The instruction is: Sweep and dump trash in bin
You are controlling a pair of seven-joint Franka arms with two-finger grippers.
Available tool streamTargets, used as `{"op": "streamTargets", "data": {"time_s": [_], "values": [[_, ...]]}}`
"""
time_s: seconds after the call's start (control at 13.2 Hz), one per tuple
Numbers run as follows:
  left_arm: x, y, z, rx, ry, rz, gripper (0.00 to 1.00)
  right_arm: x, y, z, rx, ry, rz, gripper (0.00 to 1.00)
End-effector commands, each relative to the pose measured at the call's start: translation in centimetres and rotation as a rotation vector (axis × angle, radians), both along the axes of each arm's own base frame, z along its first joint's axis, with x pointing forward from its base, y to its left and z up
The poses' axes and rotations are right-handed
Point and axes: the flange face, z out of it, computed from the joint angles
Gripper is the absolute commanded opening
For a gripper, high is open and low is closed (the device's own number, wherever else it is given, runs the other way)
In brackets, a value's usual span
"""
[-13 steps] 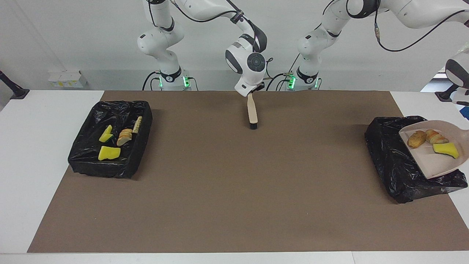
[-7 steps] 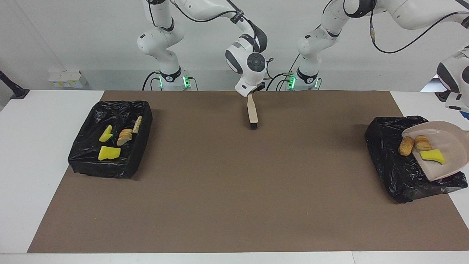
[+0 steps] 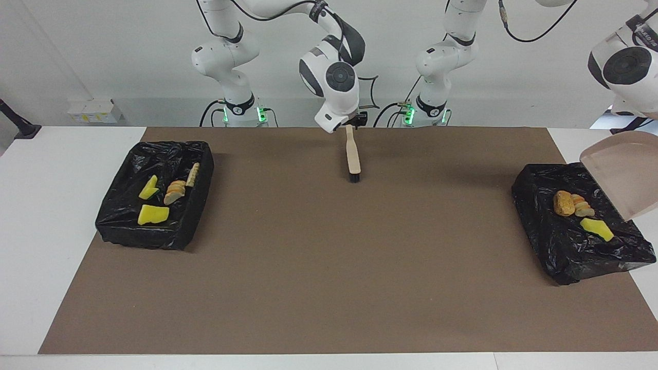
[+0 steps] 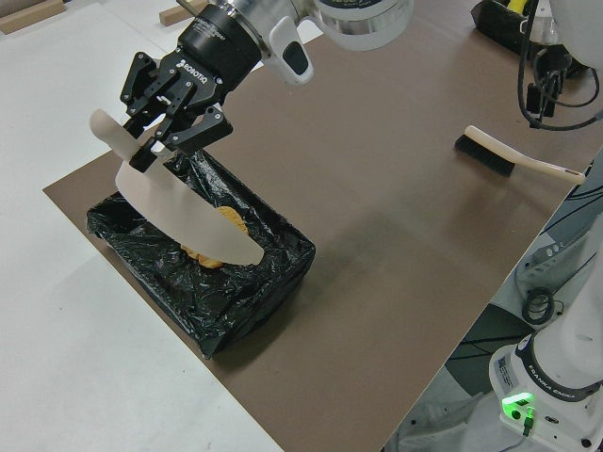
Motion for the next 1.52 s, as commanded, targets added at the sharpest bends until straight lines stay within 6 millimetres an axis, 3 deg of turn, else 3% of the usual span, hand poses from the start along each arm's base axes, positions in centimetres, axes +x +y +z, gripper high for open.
{"op": "streamTargets", "data": {"time_s": [0.0, 0.23, 0.46, 0.53, 0.99, 1.29, 1.44], "values": [[-2.3, -3.4, 0.6, -0.204, -0.027, 0.090, 0.00, 1.6, -6.3, 4.5, -0.037, -0.068, -0.040, 1.00], [-2.7, -8.0, 0.0, -0.332, 0.001, 0.140, 0.00, 4.5, -13.6, 9.7, -0.034, -0.118, -0.153, 1.00], [-2.8, -11.9, -0.3, -0.504, -0.054, 0.190, 0.00, 8.2, -21.7, 15.5, -0.062, -0.161, -0.153, 1.00], [-2.7, -13.0, -0.4, -0.531, -0.077, 0.212, 0.00, 8.7, -23.4, 17.1, -0.090, -0.188, -0.149, 1.00], [-3.9, -18.8, -1.3, -0.676, -0.097, 0.367, 0.00, 15.7, -30.1, 24.3, -0.148, -0.248, -0.231, 1.00], [-4.7, -25.3, -1.7, -0.760, -0.153, 0.510, 0.00, 16.9, -30.7, 24.7, -0.142, -0.307, -0.207, 1.00], [-5.2, -29.2, -1.9, -0.800, -0.230, 0.682, 0.00, 16.8, -30.8, 24.6, -0.151, -0.340, -0.141, 1.00]]}}
